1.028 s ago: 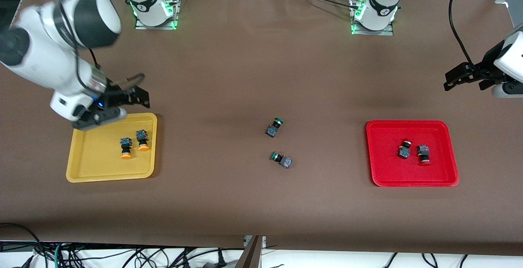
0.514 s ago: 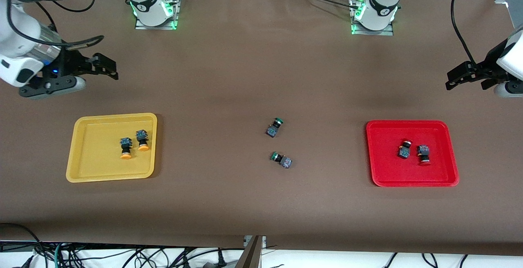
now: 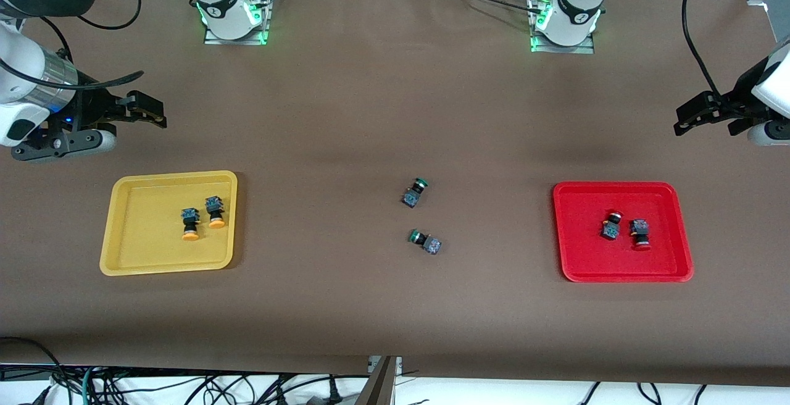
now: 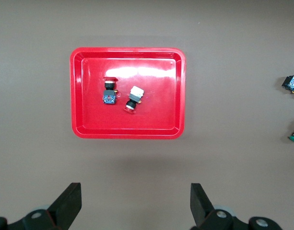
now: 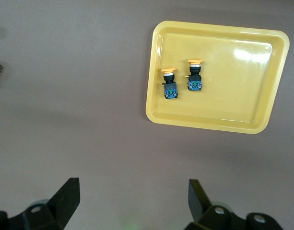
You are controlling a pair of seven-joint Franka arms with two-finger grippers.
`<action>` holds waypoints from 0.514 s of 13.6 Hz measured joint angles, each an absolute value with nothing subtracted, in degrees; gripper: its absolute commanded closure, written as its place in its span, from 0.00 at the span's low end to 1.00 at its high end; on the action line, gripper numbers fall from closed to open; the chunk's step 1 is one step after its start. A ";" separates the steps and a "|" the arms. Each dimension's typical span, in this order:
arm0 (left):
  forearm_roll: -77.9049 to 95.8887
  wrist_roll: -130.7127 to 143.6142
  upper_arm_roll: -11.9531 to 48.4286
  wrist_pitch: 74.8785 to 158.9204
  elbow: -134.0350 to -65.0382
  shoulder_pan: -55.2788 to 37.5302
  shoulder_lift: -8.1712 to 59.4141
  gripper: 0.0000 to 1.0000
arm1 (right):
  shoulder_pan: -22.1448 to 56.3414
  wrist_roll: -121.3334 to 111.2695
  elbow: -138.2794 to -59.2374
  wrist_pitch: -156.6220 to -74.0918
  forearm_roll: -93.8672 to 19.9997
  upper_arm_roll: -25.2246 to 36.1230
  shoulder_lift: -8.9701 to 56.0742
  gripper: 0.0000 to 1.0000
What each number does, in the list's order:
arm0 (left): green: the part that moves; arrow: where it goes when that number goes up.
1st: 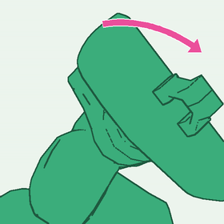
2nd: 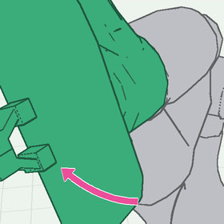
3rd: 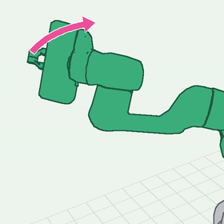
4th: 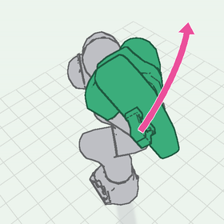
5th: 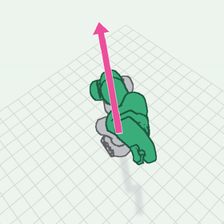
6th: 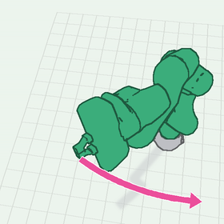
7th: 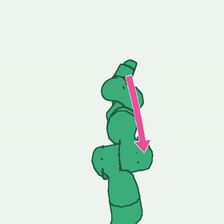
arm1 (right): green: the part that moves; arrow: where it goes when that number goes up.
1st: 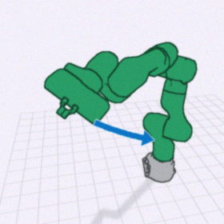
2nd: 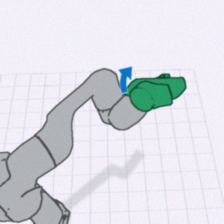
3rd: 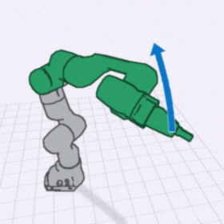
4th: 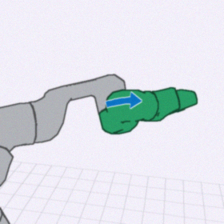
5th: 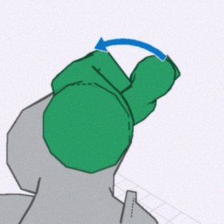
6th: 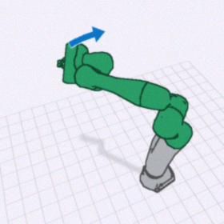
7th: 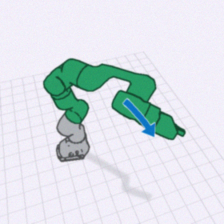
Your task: Place red and yellow buttons in trays
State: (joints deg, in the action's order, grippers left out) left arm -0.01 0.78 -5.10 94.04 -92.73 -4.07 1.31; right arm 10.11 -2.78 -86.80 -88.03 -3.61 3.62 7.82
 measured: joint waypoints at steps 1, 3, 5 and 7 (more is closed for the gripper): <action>-0.01 0.76 -5.10 94.00 -92.72 -4.07 1.31 0.00 | 10.28 -2.14 -86.80 -87.95 -3.59 3.41 7.66 0.00; -0.01 0.75 -5.10 93.91 -92.71 -4.07 1.31 0.00 | 10.48 0.05 -86.85 -87.89 -3.58 2.95 7.30 0.00; -0.01 0.75 -5.10 93.86 -92.70 -4.07 1.31 0.00 | 10.59 0.61 -86.90 -87.66 -3.55 2.78 7.08 0.00; -0.01 0.75 -5.10 93.84 -92.69 -4.07 1.31 0.00 | 10.57 1.35 -86.90 -87.41 -3.54 2.85 7.02 0.00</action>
